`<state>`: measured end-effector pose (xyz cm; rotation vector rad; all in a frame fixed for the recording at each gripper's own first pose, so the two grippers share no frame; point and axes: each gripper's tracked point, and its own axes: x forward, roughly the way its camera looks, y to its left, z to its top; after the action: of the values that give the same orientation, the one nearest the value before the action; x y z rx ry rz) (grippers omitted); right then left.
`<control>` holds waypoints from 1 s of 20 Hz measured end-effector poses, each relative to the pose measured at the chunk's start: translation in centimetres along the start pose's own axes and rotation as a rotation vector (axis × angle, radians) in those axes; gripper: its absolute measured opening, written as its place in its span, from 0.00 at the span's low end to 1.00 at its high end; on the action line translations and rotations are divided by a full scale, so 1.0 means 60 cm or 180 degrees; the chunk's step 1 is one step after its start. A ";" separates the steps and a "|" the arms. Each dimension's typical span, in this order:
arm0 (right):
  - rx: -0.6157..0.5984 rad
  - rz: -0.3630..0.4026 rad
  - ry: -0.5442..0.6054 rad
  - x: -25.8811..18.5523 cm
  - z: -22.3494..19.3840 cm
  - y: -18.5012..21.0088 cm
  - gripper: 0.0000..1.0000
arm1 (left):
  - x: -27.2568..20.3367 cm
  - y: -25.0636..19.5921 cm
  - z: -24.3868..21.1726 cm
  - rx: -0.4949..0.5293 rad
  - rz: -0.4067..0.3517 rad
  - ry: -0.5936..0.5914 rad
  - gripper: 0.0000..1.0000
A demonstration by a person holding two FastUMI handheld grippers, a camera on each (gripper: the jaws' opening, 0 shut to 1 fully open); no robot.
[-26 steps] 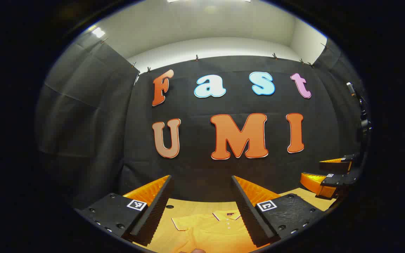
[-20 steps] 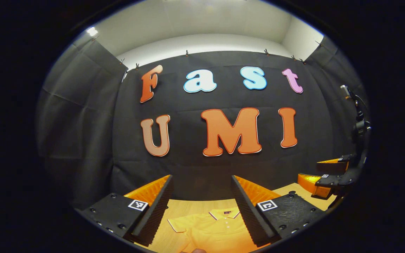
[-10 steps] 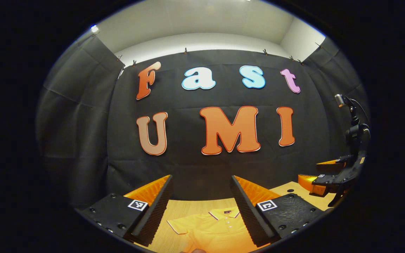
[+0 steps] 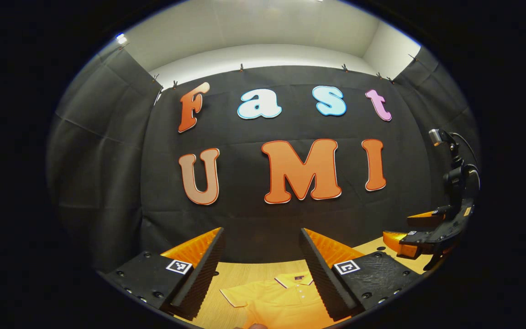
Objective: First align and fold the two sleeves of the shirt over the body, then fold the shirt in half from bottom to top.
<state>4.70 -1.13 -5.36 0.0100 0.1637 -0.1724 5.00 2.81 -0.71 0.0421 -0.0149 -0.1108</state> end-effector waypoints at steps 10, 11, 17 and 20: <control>0.0077 -0.0126 0.0705 0.095 -0.106 -0.051 0.98 | -0.016 0.018 0.019 0.0141 0.0162 -0.0057 0.99; 0.0133 -0.0115 0.0847 0.106 -0.125 -0.053 0.98 | -0.018 0.024 0.020 0.0156 0.0193 -0.0059 0.99; 0.0299 -0.0055 0.1736 0.173 -0.245 -0.061 0.98 | -0.025 0.052 0.009 0.0223 0.0436 0.0008 1.00; 0.0278 -0.0003 0.2125 0.202 -0.290 -0.060 0.98 | -0.025 0.057 -0.002 0.0234 0.0521 0.0079 0.99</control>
<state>13.06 -6.30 -24.49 0.1553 0.8219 -0.1723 3.91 6.36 -0.73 0.1154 0.0024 0.0540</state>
